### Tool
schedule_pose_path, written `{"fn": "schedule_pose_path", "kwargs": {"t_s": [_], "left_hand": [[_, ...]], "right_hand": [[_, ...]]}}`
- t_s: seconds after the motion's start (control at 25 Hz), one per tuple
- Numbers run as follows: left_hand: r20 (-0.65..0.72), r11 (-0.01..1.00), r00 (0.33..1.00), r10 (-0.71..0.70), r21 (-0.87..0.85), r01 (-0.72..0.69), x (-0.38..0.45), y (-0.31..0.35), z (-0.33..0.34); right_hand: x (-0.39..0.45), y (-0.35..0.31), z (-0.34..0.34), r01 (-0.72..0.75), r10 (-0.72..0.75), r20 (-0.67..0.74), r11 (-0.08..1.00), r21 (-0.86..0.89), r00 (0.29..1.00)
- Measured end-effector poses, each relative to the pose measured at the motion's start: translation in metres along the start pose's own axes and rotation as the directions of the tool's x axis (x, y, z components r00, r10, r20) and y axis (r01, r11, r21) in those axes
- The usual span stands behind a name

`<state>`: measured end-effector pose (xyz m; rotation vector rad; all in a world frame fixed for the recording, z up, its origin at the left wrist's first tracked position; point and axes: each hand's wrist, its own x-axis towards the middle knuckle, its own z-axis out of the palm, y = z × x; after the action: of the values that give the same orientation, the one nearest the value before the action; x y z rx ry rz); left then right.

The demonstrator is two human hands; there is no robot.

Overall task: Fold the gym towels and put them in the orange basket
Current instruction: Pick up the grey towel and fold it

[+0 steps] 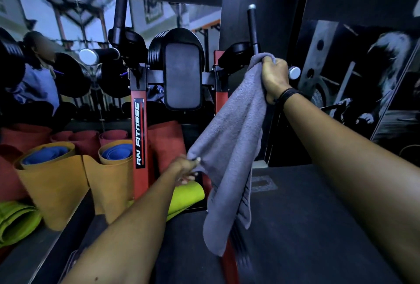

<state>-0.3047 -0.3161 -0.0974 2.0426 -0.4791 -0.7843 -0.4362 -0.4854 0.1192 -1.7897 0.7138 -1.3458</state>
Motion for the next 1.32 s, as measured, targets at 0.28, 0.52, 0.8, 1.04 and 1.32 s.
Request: {"fn": "schedule_pose_path", "kwargs": {"t_s": [0.28, 0.52, 0.8, 1.04, 1.32], "left_hand": [[-0.302, 0.867, 0.951, 0.070, -0.452, -0.208, 0.022, 0.039, -0.037], [-0.668, 0.908, 0.740, 0.080, -0.258, -0.331, 0.016, 0.077, -0.088], [-0.754, 0.933, 0.645, 0.126, -0.130, -0.335, 0.008, 0.096, -0.119], [-0.790, 0.961, 0.600, 0.128, -0.051, -0.272, 0.004, 0.087, -0.140], [-0.819, 0.969, 0.545, 0.182, 0.056, -0.240, 0.002, 0.078, -0.171]], "right_hand": [[0.008, 0.034, -0.026, -0.151, 0.148, -0.064, 0.987, -0.054, 0.987], [0.011, 0.063, -0.040, -0.226, 0.222, 0.040, 0.964, 0.139, 0.974], [0.005, 0.056, -0.046, -0.345, 0.350, 0.142, 0.937, -0.059, 0.926], [0.003, 0.090, -0.049, -0.160, 0.201, 0.284, 0.974, -0.160, 0.937], [0.003, 0.106, -0.066, -0.191, 0.236, 0.285, 0.966, -0.176, 0.929]]}}
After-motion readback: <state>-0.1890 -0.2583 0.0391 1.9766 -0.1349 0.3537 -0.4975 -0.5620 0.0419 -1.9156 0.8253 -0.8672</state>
